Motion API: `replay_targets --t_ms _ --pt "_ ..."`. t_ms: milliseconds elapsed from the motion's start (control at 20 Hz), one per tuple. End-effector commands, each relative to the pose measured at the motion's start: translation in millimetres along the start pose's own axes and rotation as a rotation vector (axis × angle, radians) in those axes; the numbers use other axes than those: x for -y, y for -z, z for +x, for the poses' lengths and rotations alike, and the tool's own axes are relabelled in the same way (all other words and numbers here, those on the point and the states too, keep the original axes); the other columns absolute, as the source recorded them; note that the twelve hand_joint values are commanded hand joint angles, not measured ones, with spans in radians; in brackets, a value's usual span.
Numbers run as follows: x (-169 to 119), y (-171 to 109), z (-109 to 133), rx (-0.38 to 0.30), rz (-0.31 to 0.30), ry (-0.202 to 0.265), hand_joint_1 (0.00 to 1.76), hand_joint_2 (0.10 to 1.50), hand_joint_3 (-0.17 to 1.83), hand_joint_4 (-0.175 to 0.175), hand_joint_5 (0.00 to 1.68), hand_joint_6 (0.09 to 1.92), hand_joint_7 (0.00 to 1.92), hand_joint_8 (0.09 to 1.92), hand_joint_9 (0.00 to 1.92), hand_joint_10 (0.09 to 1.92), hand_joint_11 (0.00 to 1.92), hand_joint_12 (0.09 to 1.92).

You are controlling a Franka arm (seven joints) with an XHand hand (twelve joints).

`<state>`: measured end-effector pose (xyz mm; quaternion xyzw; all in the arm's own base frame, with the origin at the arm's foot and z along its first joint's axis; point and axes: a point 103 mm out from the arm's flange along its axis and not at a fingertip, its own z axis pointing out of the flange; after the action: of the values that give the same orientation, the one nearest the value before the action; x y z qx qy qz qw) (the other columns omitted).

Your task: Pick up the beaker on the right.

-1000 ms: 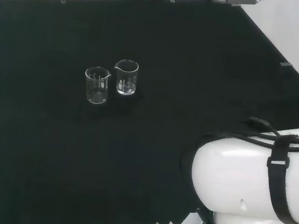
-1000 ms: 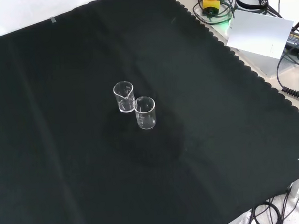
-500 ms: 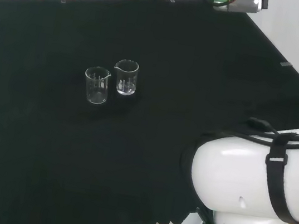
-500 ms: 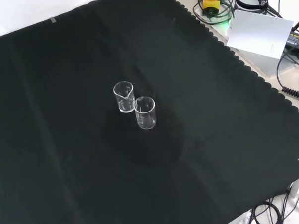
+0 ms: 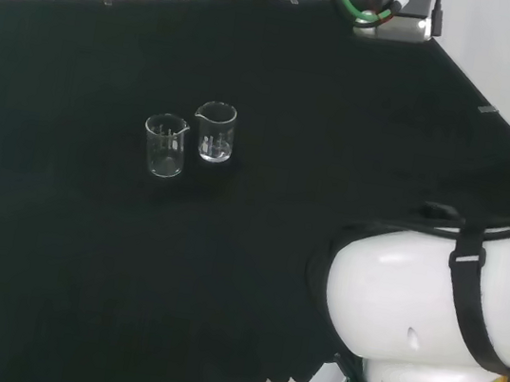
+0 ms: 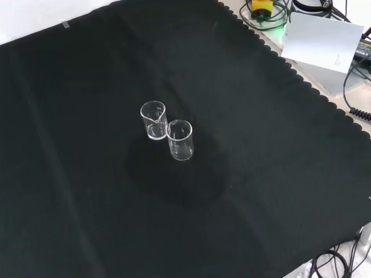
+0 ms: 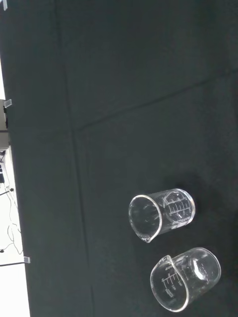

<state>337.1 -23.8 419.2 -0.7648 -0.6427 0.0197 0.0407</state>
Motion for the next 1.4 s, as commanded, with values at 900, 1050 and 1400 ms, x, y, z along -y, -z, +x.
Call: replay_targets --t_ms 900,1050,1400 --pt "-130 -156 10 -0.113 0.094 0.166 0.57 0.96 0.24 -0.009 0.3 0.09 0.1 0.55 0.29 0.68 0.0 1.39" --pt "-136 -172 16 -0.127 0.107 0.191 0.63 0.92 0.24 -0.009 0.3 0.09 0.1 0.55 0.3 0.68 0.0 1.4" --pt "-147 -204 31 -0.185 0.144 0.254 0.72 0.77 0.41 -0.009 0.31 0.09 0.1 0.57 0.27 0.68 0.0 1.4"
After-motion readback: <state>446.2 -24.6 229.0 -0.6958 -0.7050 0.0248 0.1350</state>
